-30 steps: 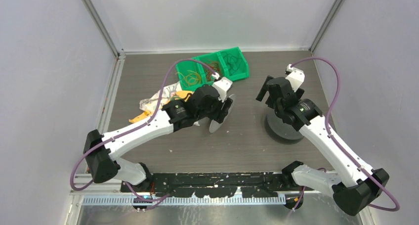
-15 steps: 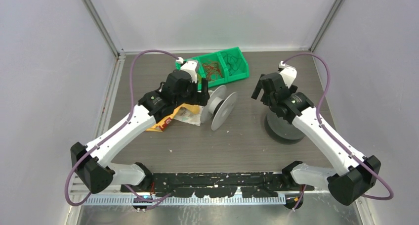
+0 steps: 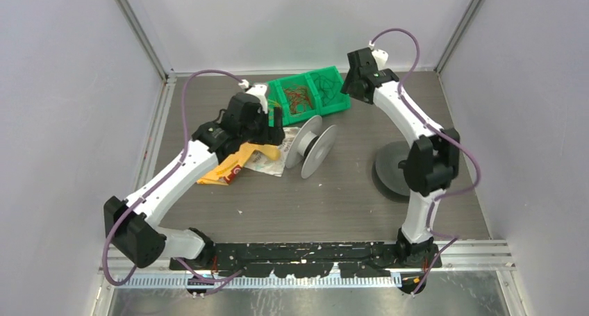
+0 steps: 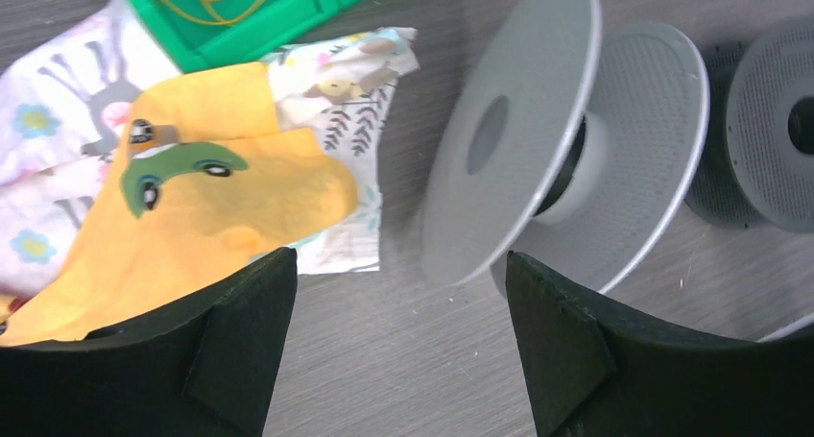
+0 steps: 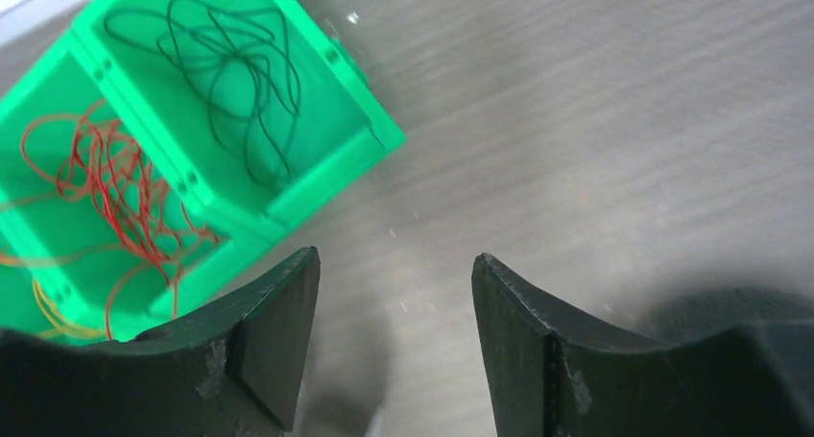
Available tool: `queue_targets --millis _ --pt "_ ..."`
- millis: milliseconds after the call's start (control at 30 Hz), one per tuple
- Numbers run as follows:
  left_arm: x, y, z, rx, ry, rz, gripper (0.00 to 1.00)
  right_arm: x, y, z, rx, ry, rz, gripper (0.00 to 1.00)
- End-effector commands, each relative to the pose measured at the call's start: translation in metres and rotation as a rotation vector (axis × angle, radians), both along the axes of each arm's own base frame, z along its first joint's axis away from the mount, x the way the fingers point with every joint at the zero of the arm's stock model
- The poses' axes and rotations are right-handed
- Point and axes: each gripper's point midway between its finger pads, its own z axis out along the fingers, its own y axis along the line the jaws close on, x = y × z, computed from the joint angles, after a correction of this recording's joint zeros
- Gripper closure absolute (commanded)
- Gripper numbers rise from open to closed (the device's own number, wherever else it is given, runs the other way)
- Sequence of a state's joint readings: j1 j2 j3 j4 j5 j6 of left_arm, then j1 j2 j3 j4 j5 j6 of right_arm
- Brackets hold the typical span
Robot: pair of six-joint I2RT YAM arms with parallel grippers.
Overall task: Wrap the cables
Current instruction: Pick up the cable from the storage box.
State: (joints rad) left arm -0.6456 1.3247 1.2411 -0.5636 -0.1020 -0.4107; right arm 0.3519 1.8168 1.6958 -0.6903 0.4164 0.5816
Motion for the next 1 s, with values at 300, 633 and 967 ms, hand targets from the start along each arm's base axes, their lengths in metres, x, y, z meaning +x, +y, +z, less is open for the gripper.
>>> queue_targets --millis 300,633,967 --pt "-0.001 0.051 0.045 -0.154 -0.084 0.132 0.19 0.112 0.048 -0.038 0.206 -0.048 0.000 0.43" --pt "0.000 0.044 0.038 -0.176 -0.046 0.119 0.19 0.137 0.053 -0.077 0.228 -0.025 -0.024 0.46" --pt "-0.001 0.033 0.031 -0.211 -0.012 0.086 0.19 0.147 0.054 -0.051 0.243 -0.097 0.013 0.96"
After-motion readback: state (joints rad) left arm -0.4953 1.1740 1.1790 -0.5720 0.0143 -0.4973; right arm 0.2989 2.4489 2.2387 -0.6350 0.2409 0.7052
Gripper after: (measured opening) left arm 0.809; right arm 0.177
